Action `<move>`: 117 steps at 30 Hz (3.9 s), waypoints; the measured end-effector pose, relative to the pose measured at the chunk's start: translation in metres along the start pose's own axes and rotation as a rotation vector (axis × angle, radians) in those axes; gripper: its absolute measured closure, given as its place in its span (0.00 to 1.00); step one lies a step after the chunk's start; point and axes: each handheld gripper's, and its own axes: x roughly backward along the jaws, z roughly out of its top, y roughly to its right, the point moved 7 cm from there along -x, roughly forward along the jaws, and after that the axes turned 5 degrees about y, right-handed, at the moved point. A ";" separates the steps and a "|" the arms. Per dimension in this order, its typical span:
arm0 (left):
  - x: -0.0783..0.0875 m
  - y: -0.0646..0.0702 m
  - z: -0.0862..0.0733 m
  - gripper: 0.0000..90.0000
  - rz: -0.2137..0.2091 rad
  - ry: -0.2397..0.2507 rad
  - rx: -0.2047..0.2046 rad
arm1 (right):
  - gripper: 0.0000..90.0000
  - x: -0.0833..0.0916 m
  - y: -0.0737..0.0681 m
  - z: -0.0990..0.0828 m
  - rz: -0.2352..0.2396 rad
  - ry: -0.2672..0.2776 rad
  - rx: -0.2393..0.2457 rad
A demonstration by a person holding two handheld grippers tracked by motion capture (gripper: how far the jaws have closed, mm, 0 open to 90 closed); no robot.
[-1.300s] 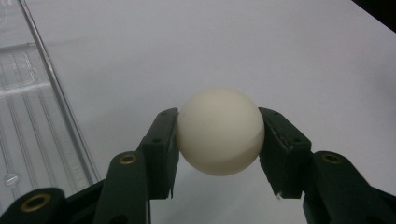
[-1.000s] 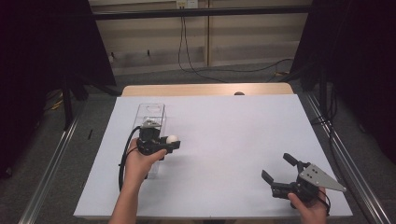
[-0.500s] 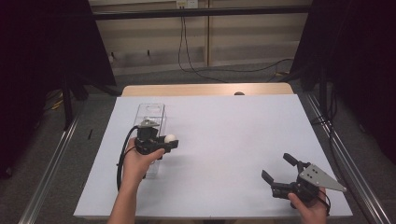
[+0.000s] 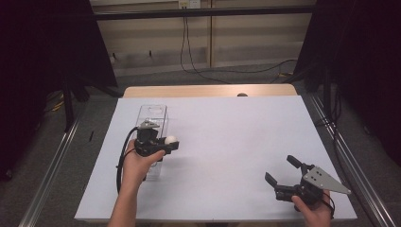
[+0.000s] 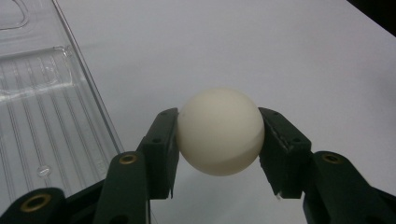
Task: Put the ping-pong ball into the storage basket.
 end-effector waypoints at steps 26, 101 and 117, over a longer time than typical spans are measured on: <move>0.007 -0.005 0.001 0.57 0.007 -0.009 -0.012 | 0.01 -0.001 0.000 0.000 -0.005 0.004 -0.003; 0.019 -0.018 0.001 0.57 0.028 -0.014 -0.009 | 0.02 -0.001 -0.001 0.000 0.003 0.005 0.003; 0.022 -0.020 0.002 0.57 0.032 -0.008 -0.005 | 0.02 -0.001 -0.001 0.001 0.005 0.006 0.002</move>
